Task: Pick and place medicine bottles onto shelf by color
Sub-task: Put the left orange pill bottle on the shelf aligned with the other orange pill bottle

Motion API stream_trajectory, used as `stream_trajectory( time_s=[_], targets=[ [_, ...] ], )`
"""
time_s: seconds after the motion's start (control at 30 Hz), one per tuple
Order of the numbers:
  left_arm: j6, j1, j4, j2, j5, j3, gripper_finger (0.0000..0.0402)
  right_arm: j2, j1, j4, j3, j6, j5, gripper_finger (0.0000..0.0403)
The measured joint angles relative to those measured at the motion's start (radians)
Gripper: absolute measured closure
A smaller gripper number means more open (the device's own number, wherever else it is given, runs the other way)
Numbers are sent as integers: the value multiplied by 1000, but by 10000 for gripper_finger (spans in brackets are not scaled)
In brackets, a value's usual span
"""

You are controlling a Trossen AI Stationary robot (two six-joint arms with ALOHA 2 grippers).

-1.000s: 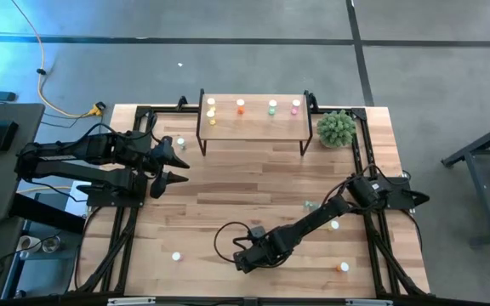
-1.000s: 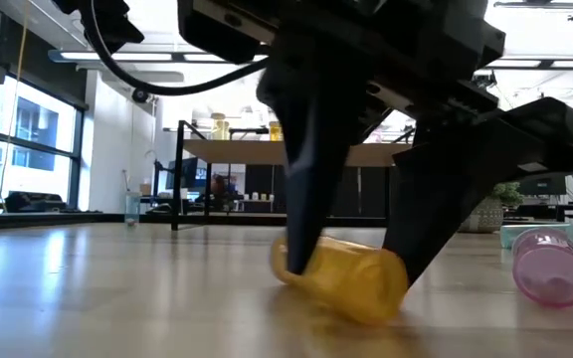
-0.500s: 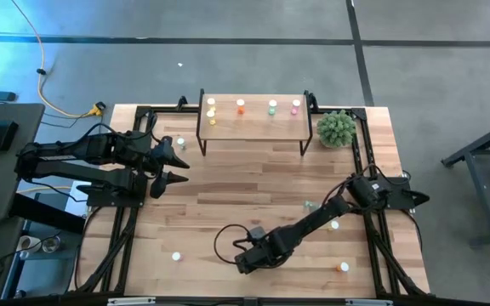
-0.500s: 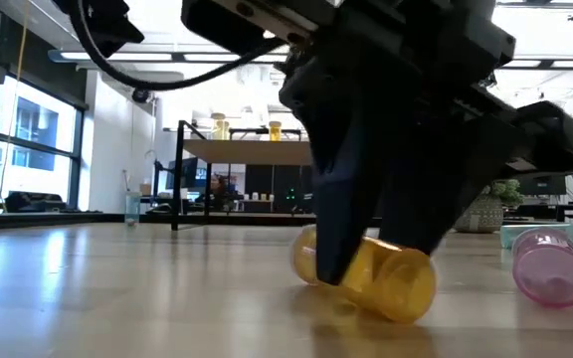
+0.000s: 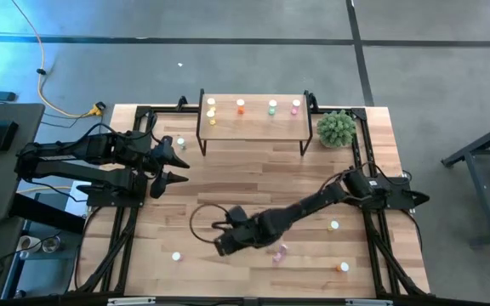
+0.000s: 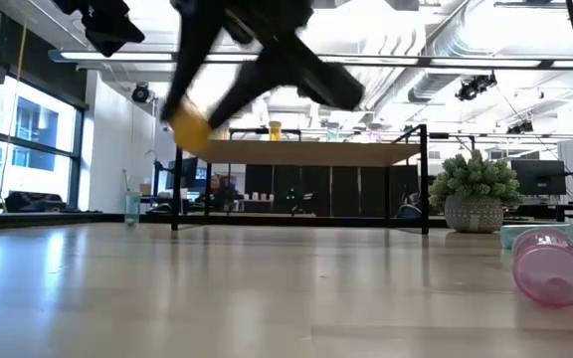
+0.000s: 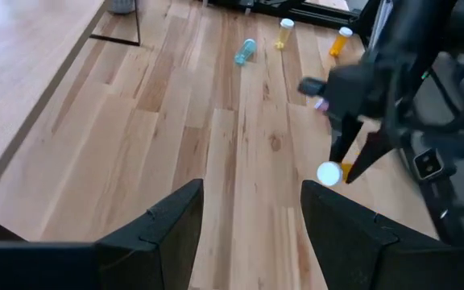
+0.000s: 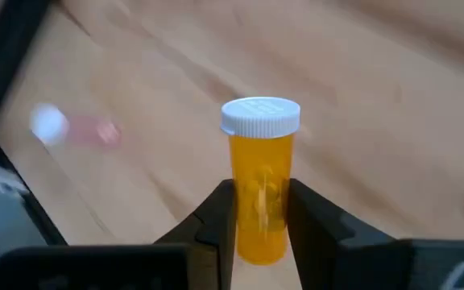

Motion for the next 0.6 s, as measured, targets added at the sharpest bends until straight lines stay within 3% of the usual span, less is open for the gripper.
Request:
stream_trajectory(
  time_s=[0.17, 0.37, 0.6],
  targets=[
    [21, 0, 0, 0, -7, 0, 202, -1, -12, -48, 132, -109, 123, 323],
    [23, 0, 4, 0, -3, 0, 202, -2, -14, -232, 301, -188, 254, 323],
    [23, 0, 113, 0, 75, 0, 202, -2, -50, -304, 449, -353, 282, 323]
  ],
)
